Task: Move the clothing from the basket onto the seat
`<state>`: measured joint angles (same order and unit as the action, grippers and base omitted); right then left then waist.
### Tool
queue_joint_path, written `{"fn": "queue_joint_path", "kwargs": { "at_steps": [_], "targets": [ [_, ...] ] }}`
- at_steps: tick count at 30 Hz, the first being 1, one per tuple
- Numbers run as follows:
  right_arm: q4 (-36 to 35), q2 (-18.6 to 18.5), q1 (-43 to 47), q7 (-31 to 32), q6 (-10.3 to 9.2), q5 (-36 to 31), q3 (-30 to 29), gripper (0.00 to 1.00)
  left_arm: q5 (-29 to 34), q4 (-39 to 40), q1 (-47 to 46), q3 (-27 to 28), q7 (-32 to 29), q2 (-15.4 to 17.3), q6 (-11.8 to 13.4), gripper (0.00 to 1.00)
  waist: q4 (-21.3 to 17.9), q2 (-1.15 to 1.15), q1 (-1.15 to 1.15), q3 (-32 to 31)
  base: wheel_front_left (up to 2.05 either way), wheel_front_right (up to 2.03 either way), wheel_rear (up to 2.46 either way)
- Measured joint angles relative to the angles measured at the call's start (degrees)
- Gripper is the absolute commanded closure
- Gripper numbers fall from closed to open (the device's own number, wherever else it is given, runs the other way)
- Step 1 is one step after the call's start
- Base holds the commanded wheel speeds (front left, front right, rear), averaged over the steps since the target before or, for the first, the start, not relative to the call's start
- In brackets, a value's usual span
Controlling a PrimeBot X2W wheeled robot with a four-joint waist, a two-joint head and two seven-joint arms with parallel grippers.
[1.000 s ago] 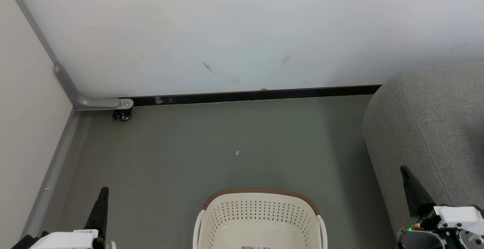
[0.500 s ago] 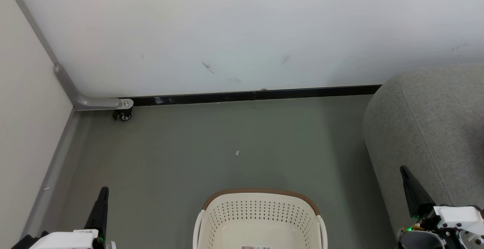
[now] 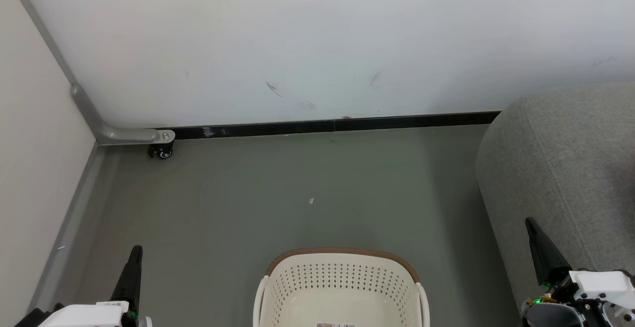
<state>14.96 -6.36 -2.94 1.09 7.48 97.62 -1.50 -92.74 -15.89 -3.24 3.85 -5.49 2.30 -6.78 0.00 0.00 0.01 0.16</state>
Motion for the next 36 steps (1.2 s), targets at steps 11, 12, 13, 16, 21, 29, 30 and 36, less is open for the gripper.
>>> {"fn": "queue_joint_path", "kwargs": {
  "at_steps": [11,12,13,16,21,29,30,36],
  "targets": [
    [0.02,0.12,0.00,0.01,0.00,-0.07,-0.09,1.00,0.00,-0.02,-0.02,0.01,-0.01,0.00,0.00,1.00,0.00,0.00,0.00,0.00,0.00,0.00,0.00],
    [0.02,0.15,0.00,0.01,0.00,-0.07,-0.10,1.00,0.00,-0.02,-0.02,0.02,-0.01,0.00,0.00,1.00,0.00,0.00,0.00,0.00,0.00,0.00,0.00],
    [0.02,0.19,0.00,0.01,0.00,-0.07,-0.11,1.00,0.00,-0.03,-0.02,0.02,-0.01,0.00,0.00,1.00,0.00,0.00,0.00,0.00,0.00,0.00,0.00],
    [0.03,0.24,0.00,0.05,0.00,-0.07,-0.13,1.00,0.00,-0.03,-0.02,0.03,-0.01,-0.01,0.00,1.00,0.00,0.00,0.00,0.00,0.00,0.00,0.00],
    [0.03,0.26,0.00,0.24,0.00,-0.25,-0.22,1.00,0.00,-0.04,-0.04,0.05,-0.07,-0.01,0.00,1.00,0.00,0.00,0.00,0.00,0.00,0.00,0.00],
    [0.04,0.29,0.00,0.43,0.00,-0.40,-0.36,1.00,0.00,-0.04,-0.15,0.05,-0.07,-0.01,0.00,1.00,0.00,0.00,0.00,0.00,0.00,0.00,0.00],
    [0.05,0.30,0.00,0.43,0.00,-0.40,-0.38,1.00,0.00,-0.04,-0.15,0.05,-0.07,-0.01,0.00,1.00,0.00,0.00,0.00,0.00,0.00,0.00,0.00],
    [0.05,0.33,0.00,0.44,0.00,-0.41,-0.46,1.00,0.00,-0.04,-0.16,0.07,-0.07,-0.01,0.00,1.00,0.00,0.00,-0.01,0.00,0.00,0.00,0.00]
  ]
}}
